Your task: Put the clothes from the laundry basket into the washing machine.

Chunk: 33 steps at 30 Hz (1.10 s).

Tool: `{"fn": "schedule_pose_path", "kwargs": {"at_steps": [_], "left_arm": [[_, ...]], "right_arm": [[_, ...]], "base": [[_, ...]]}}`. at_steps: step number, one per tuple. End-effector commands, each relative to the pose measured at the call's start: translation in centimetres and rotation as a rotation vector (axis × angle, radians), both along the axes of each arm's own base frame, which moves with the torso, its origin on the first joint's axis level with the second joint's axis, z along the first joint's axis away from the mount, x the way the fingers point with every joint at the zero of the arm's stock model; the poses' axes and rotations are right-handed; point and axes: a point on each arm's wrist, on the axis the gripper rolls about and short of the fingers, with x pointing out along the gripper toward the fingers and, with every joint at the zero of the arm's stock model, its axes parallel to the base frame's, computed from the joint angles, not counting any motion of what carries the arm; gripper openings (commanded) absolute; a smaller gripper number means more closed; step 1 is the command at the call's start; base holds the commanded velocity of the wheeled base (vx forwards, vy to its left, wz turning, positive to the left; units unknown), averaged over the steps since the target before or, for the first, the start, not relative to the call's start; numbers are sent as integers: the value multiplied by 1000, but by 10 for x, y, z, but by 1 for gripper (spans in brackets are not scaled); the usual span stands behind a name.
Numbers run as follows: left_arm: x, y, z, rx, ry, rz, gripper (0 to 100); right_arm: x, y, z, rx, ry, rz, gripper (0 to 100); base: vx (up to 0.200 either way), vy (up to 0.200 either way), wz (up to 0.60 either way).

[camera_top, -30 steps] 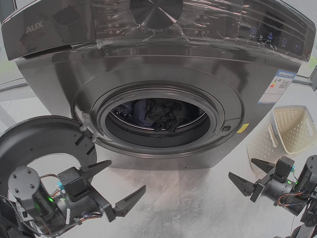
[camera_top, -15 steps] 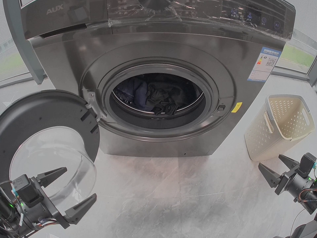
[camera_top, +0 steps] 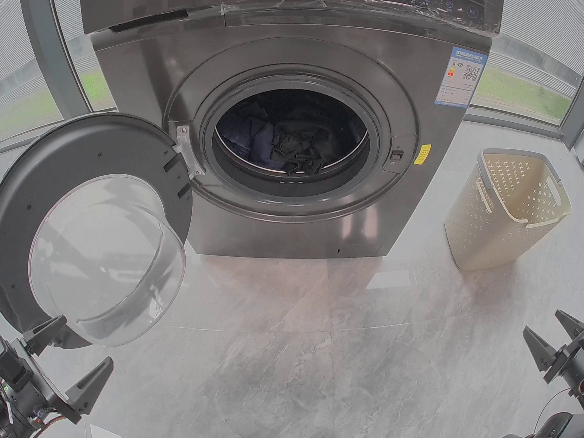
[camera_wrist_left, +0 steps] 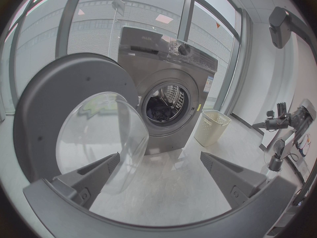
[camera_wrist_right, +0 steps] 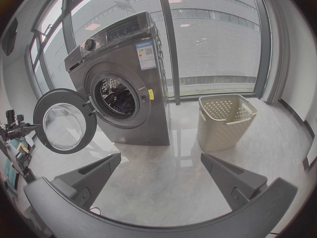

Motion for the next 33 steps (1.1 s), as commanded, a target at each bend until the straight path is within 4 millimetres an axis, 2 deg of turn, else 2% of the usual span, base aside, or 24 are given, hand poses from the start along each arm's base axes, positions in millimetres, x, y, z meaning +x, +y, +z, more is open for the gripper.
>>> {"fn": "schedule_pose_path", "kwargs": {"at_steps": [1, 6, 8, 10, 13, 15, 18, 28, 33], "left_arm": [[-26, 17, -16, -36, -72, 107, 100], [-48, 24, -39, -39, -70, 176, 100], [-52, 25, -49, -16, -27, 210, 100], [-55, 25, -55, -3, -7, 236, 100], [-55, 25, -55, -7, -8, 270, 100], [-56, 24, -56, -1, 2, 347, 100], [-59, 22, -58, 6, -20, 423, 100], [-63, 21, -63, 7, -41, 394, 100], [-63, 20, -63, 7, -42, 394, 100]], "right_arm": [[-36, -14, -14, 10, -115, -123, 100], [-57, -16, -34, -4, -134, -173, 100], [-60, -16, -43, -7, -96, -181, 100], [-60, -17, -42, -5, -87, -187, 100], [-61, -17, -42, -23, -92, -246, 100], [-64, -15, -43, -78, -112, -305, 100], [-66, -15, -43, -113, -140, -299, 100], [-66, -13, -45, -21, -143, -204, 100], [-66, -12, -48, -49, -123, -179, 100]], "base": [[-200, 0, 0], [-120, 0, 0], [-100, 0, 0], [-200, 0, 0], [-200, 0, 0], [0, 0, 0], [0, 0, 0], [0, 0, 0], [0, 0, 0]]}}
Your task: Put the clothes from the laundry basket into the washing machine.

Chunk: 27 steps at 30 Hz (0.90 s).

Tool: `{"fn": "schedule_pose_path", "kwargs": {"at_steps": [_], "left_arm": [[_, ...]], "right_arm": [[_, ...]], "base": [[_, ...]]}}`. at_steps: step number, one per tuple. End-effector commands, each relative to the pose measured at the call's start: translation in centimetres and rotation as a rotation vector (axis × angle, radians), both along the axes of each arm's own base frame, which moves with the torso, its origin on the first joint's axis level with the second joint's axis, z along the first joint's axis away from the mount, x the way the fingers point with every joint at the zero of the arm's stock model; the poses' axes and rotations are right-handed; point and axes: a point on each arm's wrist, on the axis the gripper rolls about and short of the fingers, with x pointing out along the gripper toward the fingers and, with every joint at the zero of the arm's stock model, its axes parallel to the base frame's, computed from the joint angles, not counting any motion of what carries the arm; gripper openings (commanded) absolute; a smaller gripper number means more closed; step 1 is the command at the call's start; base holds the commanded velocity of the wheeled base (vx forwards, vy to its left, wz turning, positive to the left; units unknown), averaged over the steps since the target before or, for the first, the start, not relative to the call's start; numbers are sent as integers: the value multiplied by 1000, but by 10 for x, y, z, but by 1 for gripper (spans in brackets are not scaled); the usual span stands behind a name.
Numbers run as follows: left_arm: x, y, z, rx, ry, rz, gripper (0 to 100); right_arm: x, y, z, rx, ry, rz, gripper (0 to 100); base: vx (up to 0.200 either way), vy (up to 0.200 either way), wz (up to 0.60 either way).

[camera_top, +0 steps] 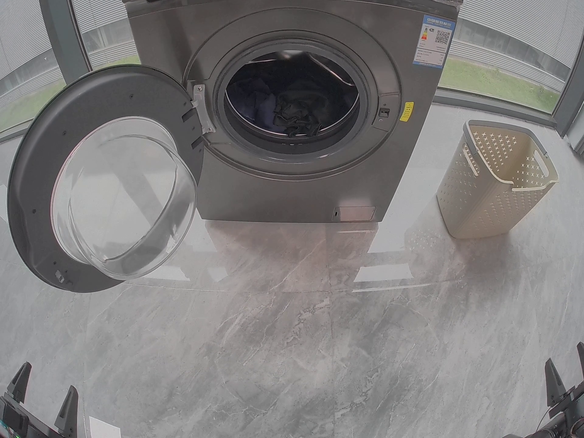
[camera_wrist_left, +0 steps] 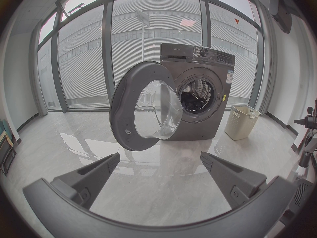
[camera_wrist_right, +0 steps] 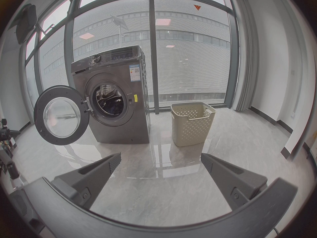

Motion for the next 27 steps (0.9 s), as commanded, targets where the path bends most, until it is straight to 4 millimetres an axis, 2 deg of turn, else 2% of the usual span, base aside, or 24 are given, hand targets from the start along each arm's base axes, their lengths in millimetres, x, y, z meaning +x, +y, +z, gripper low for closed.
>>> {"fn": "schedule_pose_path", "kwargs": {"at_steps": [1, 7, 27], "left_arm": [[0, 0, -5, 0, -2, 6, 100], [0, 0, -5, -3, -2, 11, 100], [0, 0, -5, -35, -3, 11, 100]], "right_arm": [[1, 0, -5, -6, 27, 8, 100], [0, 1, -6, -69, 30, 71, 100], [0, 2, -6, -54, 23, 78, 100]], "base": [[0, 0, 0], [0, 0, 0], [0, 200, 0]]}}
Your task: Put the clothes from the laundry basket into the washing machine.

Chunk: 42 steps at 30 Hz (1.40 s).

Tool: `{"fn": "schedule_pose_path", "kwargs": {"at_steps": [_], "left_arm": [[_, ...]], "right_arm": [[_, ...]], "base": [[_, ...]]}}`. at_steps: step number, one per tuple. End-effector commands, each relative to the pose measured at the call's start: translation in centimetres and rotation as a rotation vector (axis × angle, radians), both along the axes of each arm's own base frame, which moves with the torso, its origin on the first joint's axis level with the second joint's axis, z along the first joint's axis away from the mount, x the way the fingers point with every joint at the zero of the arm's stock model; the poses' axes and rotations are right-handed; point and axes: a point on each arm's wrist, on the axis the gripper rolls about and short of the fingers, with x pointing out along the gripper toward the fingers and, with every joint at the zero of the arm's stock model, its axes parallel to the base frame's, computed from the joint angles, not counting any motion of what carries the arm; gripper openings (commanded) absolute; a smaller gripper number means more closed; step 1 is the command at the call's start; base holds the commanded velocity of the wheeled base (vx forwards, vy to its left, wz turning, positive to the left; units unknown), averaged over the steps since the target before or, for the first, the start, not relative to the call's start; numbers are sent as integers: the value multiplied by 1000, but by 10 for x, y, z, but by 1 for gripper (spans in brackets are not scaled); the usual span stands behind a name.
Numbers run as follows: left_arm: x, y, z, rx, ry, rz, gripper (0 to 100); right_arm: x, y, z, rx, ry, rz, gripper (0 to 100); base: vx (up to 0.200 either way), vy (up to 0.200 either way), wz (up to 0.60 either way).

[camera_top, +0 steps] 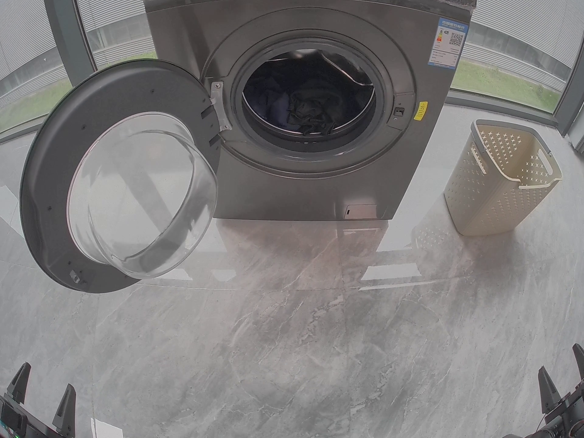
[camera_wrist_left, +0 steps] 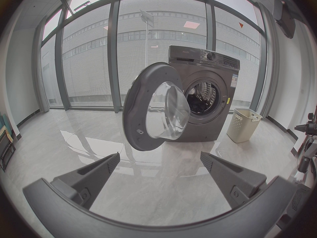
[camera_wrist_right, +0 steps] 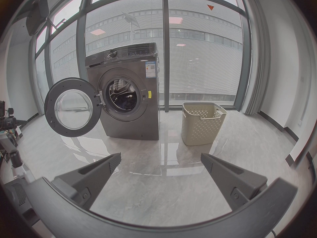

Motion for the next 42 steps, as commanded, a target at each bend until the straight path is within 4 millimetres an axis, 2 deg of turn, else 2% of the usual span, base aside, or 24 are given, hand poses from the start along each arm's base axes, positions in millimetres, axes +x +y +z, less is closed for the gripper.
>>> {"fn": "schedule_pose_path", "kwargs": {"at_steps": [1, 19, 33, 34, 37, 38, 40, 42], "left_arm": [[1, 0, -5, 0, 7, 0, 100], [1, 0, -5, 12, 7, -1, 100], [0, 0, -5, 40, 3, 4, 100], [-1, 0, 1, 37, -23, 3, 100], [-10, -1, 57, 30, -151, 0, 100], [-6, -2, 69, 31, -134, -31, 100], [4, -2, 78, 42, -83, -82, 100], [27, -4, 90, 35, 27, -166, 100]], "right_arm": [[1, 0, -5, 0, 11, 0, 100], [1, 0, -5, 3, 11, 3, 100], [1, 0, -5, 3, 11, 0, 100], [1, 0, -5, 3, 11, 0, 100], [1, 0, -5, 3, 13, 2, 100], [1, 0, -5, 1, 11, 0, 100], [1, 0, -5, 1, 11, 0, 100], [1, 0, -5, 3, 13, 0, 100]], "base": [[0, 200, 0], [0, 200, 0], [0, 0, 0], [0, 0, 0], [0, 0, 0], [0, 0, 0], [0, 0, 0], [0, 0, 0]]}}
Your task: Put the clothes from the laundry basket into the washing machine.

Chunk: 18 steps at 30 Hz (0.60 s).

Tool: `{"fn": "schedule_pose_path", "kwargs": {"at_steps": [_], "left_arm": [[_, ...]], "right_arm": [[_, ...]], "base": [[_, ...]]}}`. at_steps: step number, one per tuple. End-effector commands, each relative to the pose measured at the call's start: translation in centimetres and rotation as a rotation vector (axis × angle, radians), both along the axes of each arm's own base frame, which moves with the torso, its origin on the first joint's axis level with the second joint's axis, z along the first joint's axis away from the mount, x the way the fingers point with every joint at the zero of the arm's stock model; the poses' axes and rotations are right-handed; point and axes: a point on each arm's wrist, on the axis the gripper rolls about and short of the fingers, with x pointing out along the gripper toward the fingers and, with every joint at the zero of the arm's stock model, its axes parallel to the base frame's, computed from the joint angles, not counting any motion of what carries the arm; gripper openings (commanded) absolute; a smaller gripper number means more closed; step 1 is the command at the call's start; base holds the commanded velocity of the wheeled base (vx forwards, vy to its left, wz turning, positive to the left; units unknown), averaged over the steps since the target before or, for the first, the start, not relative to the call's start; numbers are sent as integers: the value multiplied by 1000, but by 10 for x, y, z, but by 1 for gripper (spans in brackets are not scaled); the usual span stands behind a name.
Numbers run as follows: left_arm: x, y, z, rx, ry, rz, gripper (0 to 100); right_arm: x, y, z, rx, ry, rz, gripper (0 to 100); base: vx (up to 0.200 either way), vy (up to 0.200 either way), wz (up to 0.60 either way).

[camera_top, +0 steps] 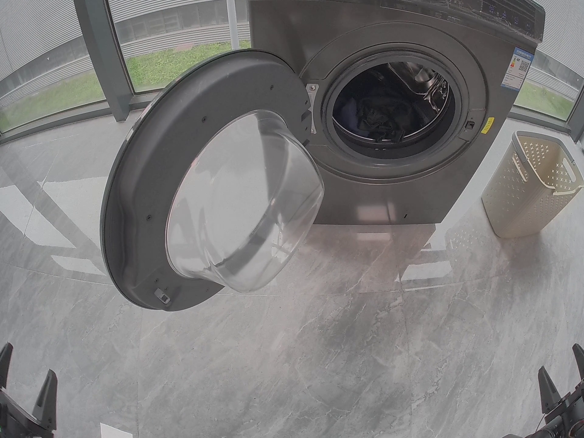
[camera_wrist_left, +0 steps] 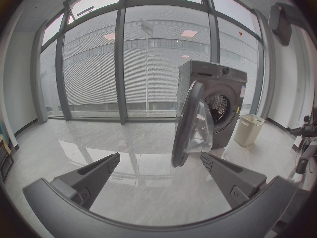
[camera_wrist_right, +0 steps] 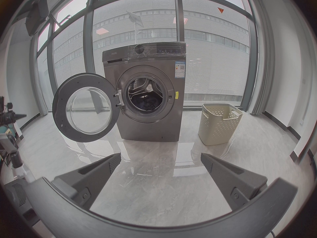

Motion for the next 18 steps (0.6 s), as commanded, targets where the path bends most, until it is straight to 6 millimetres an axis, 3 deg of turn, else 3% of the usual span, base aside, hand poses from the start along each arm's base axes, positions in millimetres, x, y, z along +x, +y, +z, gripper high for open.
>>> {"fn": "schedule_pose_path", "kwargs": {"at_steps": [1, 3, 7, 8, 11, 18], "left_arm": [[34, -3, 61, 5, 119, -136, 100], [64, -4, 79, -11, 174, -221, 100], [99, -5, 91, -17, 200, -264, 100], [119, -6, 94, -16, 216, -281, 100], [153, -9, 98, -16, 230, -318, 100], [194, -20, 102, -27, 227, -404, 100]], "right_arm": [[1, 0, -5, 0, 10, 0, 100], [1, 0, -5, 0, 10, 0, 100], [1, 0, -5, 0, 10, 2, 100], [1, 0, -5, 0, 10, 0, 100], [1, 0, -5, 0, 10, 2, 100], [1, 0, -5, 0, 10, 2, 100]], "base": [[0, 0, 0], [0, 0, 0], [0, 0, 0], [0, 0, 0], [0, 0, 0], [0, 0, 0]]}}
